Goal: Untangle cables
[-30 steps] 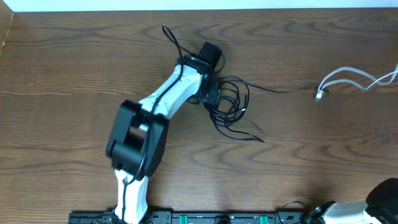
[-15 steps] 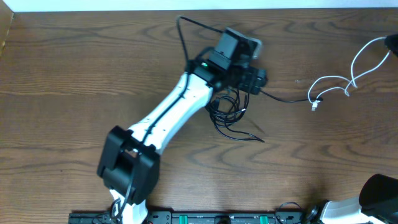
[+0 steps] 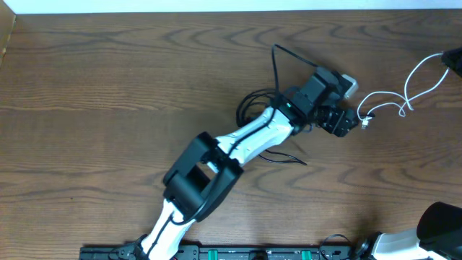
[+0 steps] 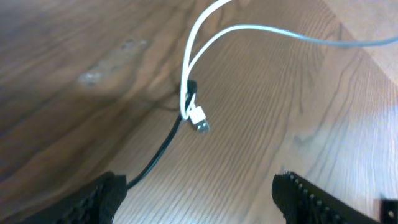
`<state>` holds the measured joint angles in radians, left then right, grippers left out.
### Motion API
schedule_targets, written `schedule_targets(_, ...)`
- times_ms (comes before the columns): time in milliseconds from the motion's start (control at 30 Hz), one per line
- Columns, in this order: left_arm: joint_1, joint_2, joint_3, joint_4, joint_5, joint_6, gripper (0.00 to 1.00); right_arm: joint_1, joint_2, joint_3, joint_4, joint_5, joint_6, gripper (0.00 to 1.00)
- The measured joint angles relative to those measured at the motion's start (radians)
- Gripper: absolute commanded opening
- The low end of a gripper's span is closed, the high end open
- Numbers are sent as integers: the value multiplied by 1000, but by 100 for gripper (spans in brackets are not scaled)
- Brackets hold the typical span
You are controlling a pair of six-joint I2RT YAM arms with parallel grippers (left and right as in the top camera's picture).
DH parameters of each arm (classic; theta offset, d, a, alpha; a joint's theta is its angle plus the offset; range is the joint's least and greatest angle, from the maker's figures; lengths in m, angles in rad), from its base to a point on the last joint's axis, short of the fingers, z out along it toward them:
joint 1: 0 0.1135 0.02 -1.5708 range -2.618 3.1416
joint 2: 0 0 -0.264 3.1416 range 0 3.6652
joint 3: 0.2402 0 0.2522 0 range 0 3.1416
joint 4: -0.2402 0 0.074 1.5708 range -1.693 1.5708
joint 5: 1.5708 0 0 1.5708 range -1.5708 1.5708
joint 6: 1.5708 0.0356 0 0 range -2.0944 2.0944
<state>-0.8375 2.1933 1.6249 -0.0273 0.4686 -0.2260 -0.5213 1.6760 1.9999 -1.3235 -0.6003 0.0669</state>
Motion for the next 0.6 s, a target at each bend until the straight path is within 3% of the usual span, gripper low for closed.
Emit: schedule_targets(600,-14,150,0,238,-214,-57,70,13,0,0,-33,6,-45,1)
